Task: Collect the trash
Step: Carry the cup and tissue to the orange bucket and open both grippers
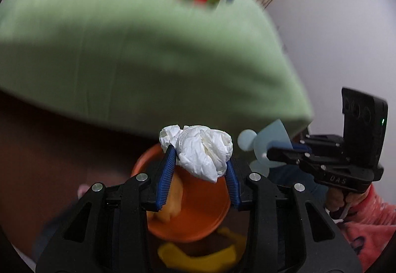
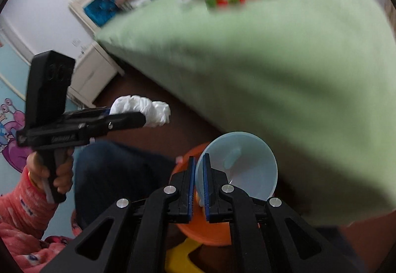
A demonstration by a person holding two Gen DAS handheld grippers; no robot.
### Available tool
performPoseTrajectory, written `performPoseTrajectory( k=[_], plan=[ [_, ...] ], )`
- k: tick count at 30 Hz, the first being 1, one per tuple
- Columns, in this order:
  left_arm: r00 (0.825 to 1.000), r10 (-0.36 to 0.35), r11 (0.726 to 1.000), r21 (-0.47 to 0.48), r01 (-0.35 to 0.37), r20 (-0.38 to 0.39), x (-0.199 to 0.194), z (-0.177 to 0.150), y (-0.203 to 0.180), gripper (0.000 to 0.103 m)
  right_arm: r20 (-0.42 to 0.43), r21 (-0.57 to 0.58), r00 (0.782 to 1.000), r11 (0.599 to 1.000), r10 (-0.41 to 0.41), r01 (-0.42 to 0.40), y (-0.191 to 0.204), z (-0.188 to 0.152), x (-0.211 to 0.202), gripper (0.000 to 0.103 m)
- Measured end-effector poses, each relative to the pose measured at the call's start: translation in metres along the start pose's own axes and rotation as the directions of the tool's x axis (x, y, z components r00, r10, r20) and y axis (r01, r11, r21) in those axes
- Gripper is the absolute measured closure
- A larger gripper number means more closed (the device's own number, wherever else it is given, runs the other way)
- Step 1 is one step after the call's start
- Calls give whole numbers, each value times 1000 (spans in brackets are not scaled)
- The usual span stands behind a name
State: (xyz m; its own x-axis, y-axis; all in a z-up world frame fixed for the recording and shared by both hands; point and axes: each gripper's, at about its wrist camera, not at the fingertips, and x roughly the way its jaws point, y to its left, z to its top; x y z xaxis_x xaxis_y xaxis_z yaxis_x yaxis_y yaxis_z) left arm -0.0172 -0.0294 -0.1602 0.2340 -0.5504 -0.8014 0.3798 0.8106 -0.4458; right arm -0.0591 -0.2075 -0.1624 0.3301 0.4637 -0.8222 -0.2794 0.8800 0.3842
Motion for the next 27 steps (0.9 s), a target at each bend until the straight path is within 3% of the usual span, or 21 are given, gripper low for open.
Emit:
performPoseTrajectory(
  k=[3,7,9,10,15,27],
  plan=[
    [995,4,997,-70,-11,-98,37,-28,13,66,-110,51,994,999,10,-5,-8,-21,42,97],
    [975,22,988,-145,-55,-221,80,-50,27,61,-207,71,978,997,-20,35,-13,-39,80,92],
    [963,65,983,-150,-108,-262,91,-54,29,49,-220,82,974,994,-55,75,-16,-41,88,56],
    [958,91,980,-145,-134,-271,94,-53,30,45,-211,85,975,993,-64,83,-16,-42,86,52],
    [964,125,975,-153,-163,-234,82,-40,33,26,-125,113,987,987,-98,113,-24,-26,62,43],
    [978,184,979,-73,-192,-102,42,-19,17,24,75,198,991,976,-109,92,-40,-6,-14,38]
  ],
)
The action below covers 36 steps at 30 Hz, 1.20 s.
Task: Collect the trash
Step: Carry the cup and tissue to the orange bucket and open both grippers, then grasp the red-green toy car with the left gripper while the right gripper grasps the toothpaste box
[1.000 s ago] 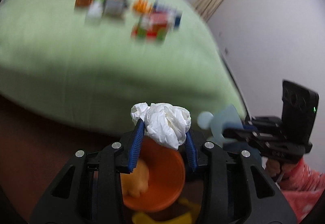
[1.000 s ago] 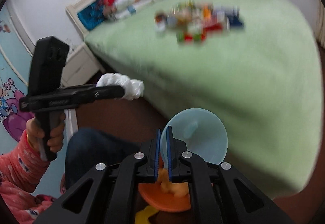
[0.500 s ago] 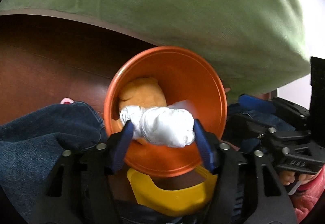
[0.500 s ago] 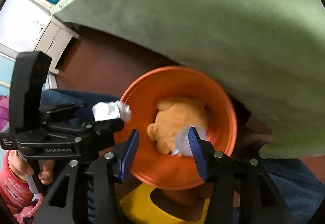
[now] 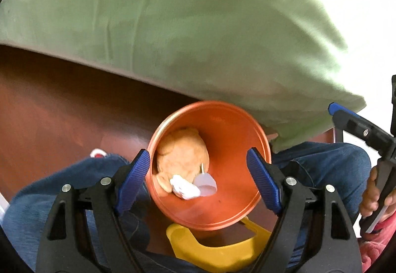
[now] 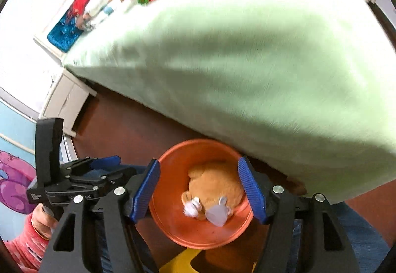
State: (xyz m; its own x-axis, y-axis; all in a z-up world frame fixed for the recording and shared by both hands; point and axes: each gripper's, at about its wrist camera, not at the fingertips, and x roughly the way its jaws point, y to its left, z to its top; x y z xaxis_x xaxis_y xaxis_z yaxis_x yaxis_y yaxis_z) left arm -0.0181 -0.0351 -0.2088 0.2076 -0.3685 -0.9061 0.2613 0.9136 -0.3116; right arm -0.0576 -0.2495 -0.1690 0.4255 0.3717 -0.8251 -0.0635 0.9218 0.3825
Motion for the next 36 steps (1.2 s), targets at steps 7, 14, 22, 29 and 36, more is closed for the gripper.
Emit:
performPoseTrajectory(
  k=[7,14,22,29,36],
  plan=[
    [988,-2,997,74,-10,156,-37,25,-16,24,151,-33,989,999,10,-5,4,19,-46,34],
    [940,-73,991,127,32,334,-72,91,-34,15,290,-64,956,998,34,-16,20,32,-94,29],
    [918,-94,991,120,52,385,-51,183,-54,15,323,-58,946,998,20,-2,17,29,-109,29],
    [930,24,992,110,-69,367,-11,224,-68,15,321,-62,947,998,17,3,19,30,-108,29],
    [925,37,988,127,-91,378,-14,221,-65,29,314,-53,949,999,23,-6,15,33,-102,29]
  ],
)
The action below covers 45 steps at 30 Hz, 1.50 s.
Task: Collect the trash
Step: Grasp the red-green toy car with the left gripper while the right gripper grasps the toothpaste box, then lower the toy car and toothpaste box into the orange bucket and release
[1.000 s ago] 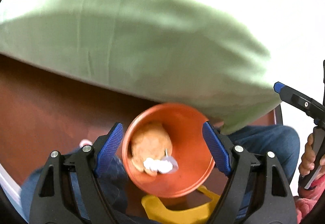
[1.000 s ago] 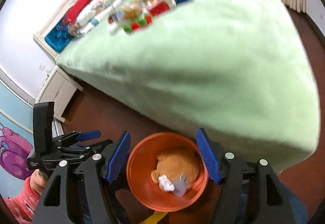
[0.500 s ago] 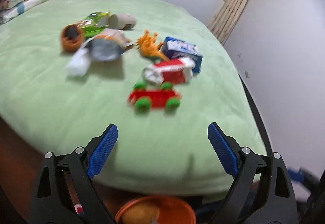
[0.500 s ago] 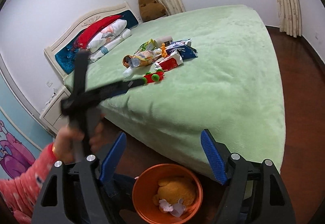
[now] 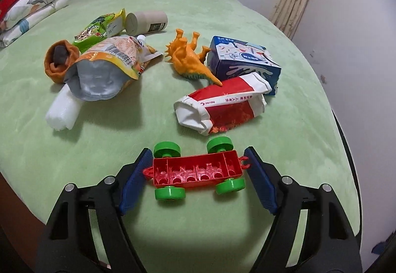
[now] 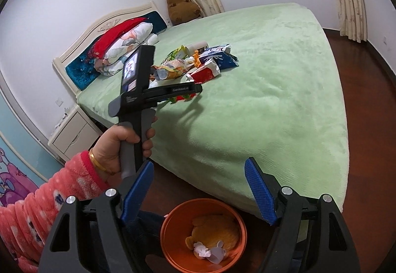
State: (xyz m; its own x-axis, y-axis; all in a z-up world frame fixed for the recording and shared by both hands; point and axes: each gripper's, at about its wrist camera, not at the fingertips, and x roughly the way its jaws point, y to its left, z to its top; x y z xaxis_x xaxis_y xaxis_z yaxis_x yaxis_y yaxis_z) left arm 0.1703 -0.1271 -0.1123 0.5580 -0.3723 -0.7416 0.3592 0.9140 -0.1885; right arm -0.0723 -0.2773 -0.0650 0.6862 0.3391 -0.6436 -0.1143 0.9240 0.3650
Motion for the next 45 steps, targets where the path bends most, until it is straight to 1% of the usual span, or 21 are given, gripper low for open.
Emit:
performPoseTrajectory(
  k=[6,9,13,14,16,18,20,22,23,25,27,29,31,32,35,36,37,38,39,42,45],
  plan=[
    [999,-21,1000,-3,22,39,-30,-12,9,29,7,9,1000,1000,2,-2,-1,11,5,29],
    [997,-29,1000,-10,30,71,-54,-22,18,29,16,5,1000,1000,6,-6,0,25,12,29],
    [993,-27,999,-23,30,117,-94,-45,34,29,11,3,999,999,36,-36,4,53,38,29],
    [991,-21,999,-26,25,130,-105,-53,39,29,4,18,998,998,64,-64,4,65,51,29],
    [990,-8,999,-35,12,140,-117,-61,46,29,-8,62,996,994,85,-85,4,79,70,29],
    [989,-6,998,-57,15,151,-132,-73,56,29,-23,160,989,977,148,-142,0,99,99,29],
    [987,-7,996,-82,20,158,-143,-82,65,29,-30,242,985,958,168,-156,-3,114,123,29],
    [987,1,995,-96,15,160,-148,-87,72,29,-42,301,987,944,153,-133,-3,129,147,29],
    [987,3,994,-104,14,163,-152,-91,76,29,-56,345,990,933,128,-101,-6,137,163,29],
    [986,12,994,-110,6,167,-157,-94,82,29,-75,411,991,909,112,-72,-11,147,185,29],
    [985,19,993,-116,2,172,-160,-96,88,29,-99,447,992,894,83,-30,-13,154,203,30],
    [985,20,992,-125,2,173,-162,-98,93,29,-127,443,991,896,48,13,-11,159,218,30],
    [984,18,991,-134,6,175,-162,-98,96,29,-160,434,987,898,-5,75,-9,161,233,35],
    [984,20,991,-137,4,176,-162,-99,97,29,-165,433,986,896,-28,98,-10,161,237,40],
    [984,18,990,-144,8,178,-163,-99,100,29,-161,414,985,902,-64,126,-9,162,236,54],
    [984,18,990,-144,8,179,-164,-100,100,29,-160,407,985,905,-62,123,-9,161,235,67],
    [983,17,990,-143,9,180,-164,-100,100,29,-157,406,986,907,-49,110,-9,159,232,76],
    [983,17,990,-142,9,181,-165,-101,100,29,-151,421,988,903,-15,78,-11,155,227,76],
    [983,15,990,-141,11,181,-165,-101,99,29,-146,425,989,903,-4,66,-12,153,221,76],
    [983,9,990,-139,17,181,-166,-102,97,29,-130,390,992,919,1,50,-10,146,199,76],
    [983,1,991,-128,24,186,-169,-103,93,29,-117,361,992,932,36,9,-8,136,172,76]
  ],
)
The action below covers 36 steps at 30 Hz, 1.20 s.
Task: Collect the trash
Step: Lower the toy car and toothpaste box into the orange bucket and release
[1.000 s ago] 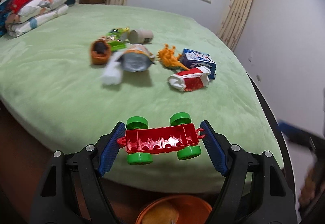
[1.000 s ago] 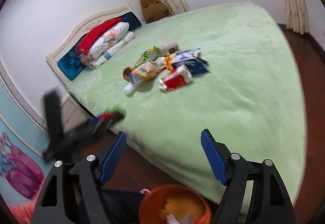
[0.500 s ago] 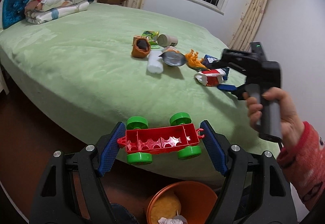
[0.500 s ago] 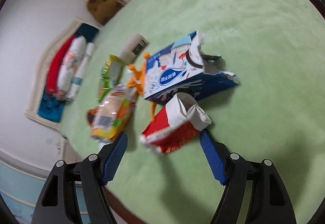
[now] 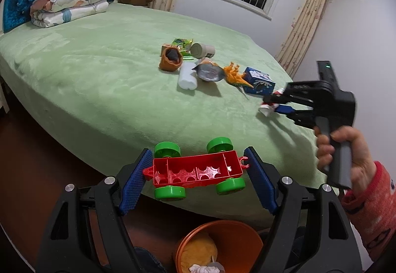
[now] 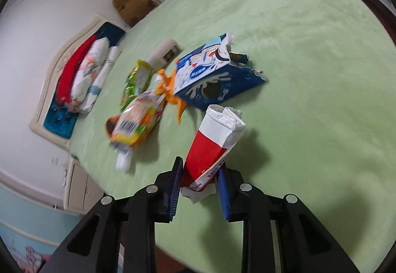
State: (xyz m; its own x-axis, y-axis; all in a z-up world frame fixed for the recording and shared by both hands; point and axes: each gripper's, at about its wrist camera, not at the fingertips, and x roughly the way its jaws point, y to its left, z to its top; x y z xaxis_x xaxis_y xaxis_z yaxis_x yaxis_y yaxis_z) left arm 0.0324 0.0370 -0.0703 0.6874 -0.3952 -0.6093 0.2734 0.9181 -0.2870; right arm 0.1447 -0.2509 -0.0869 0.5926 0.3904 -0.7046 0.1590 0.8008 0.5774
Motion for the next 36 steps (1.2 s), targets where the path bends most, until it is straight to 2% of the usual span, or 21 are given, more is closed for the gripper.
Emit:
performPoseTrajectory(
  k=[6,11,16,20,22,26,30,35,36],
  plan=[
    [1000,-24,999,34,24,-4,-6,-3,-17,29,21,-155,998,986,64,-60,11,-33,-64,76],
    [998,-51,995,85,53,-20,-15,-9,-36,29,44,-322,996,945,78,-60,23,-76,-119,76],
    [995,-67,987,139,77,-76,-18,-26,-52,29,15,-393,995,916,94,-80,21,-114,-143,75],
    [985,-57,981,176,85,-160,-8,-55,-59,29,-59,-416,997,906,52,-72,3,-148,-139,75],
    [974,-49,980,177,89,-221,3,-74,-59,29,-102,-415,994,908,23,-64,-8,-163,-129,75],
    [940,-50,984,142,103,-337,30,-112,-55,29,-232,-381,972,923,-36,-57,-35,-194,-91,75],
    [887,-40,989,105,99,-460,60,-147,-51,29,-342,-348,934,937,-102,-25,-61,-222,-53,75],
    [836,22,988,141,66,-548,85,-179,-53,29,-401,-352,899,936,-175,25,-78,-238,-25,75],
    [822,31,988,142,62,-569,91,-186,-54,29,-418,-346,890,938,-180,27,-81,-241,-19,75]
  ],
)
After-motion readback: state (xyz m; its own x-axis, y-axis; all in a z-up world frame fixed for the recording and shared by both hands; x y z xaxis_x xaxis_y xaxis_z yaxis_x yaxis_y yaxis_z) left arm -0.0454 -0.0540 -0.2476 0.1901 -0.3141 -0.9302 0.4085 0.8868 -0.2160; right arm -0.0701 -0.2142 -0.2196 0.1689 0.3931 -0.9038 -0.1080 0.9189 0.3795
